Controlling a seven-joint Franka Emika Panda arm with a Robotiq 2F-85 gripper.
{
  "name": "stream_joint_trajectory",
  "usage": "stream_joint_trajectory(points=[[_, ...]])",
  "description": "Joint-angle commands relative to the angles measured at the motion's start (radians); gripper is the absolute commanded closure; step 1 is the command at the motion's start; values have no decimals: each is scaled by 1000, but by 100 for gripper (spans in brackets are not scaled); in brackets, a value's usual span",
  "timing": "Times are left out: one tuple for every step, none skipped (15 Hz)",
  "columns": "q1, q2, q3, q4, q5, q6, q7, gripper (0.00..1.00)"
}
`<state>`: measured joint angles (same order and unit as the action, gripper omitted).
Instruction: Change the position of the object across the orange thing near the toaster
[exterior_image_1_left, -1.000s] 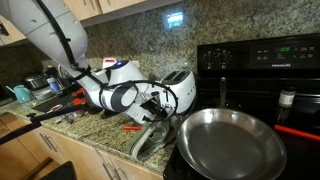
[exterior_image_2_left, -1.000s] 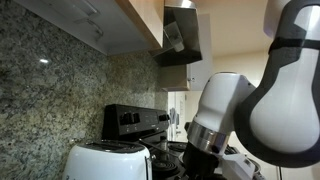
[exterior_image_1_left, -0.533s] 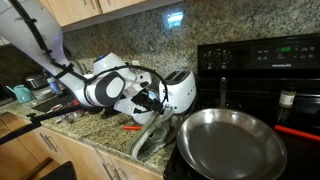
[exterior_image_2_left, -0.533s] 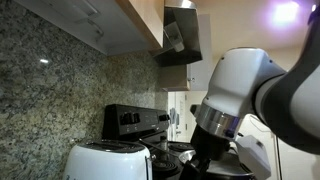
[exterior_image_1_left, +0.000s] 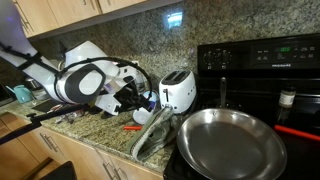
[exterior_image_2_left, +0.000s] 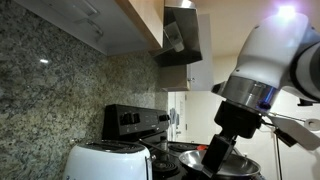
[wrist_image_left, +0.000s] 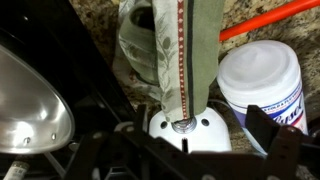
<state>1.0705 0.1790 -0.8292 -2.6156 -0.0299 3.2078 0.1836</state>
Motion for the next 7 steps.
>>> stream_joint_trajectory(points=[[21,-157,-50,-96,-19,26,-23,0],[12,-55,-28,-35,-3,6,-1,0],[12,-83,-33,-51,-3,6,-2,0],[12,-104,-34,-62,-4,6,-3,0],[12,-120,-35,-71,-4,6,-4,0],[12,-127,-35,-75,-4,6,-4,0],[12,-130,-35,-76,-4,6,-4,0]])
